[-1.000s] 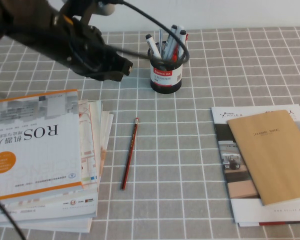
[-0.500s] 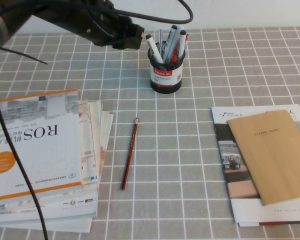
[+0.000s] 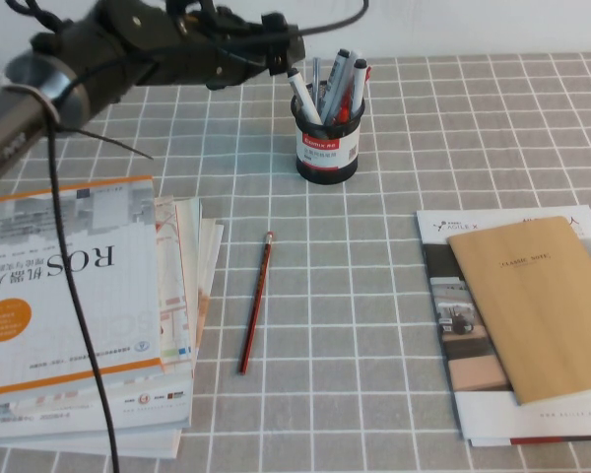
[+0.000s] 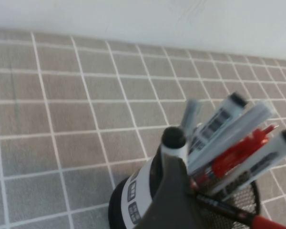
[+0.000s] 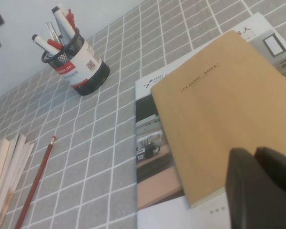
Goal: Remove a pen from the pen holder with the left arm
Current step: 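Take a marker out of the pen holder and lay it on the table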
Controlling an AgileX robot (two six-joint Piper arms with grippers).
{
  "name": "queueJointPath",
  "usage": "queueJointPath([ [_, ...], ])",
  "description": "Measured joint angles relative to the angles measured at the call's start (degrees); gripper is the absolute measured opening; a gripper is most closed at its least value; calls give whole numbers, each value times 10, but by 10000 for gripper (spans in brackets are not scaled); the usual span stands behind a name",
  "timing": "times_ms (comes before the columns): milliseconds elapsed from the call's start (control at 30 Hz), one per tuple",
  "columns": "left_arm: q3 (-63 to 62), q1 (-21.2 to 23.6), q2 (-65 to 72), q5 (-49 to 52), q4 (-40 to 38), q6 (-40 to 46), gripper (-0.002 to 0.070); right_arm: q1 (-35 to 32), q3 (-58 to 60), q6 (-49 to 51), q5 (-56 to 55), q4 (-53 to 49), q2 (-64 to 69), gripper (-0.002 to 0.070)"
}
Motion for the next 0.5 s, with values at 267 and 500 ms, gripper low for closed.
queueJointPath([
  [267,0,0,63,-32,-177,135,439,0,0,-6,0,0,0,-13],
  [500,-1,0,85,-81,-293,234,427,0,0,-6,0,0,0,-13],
])
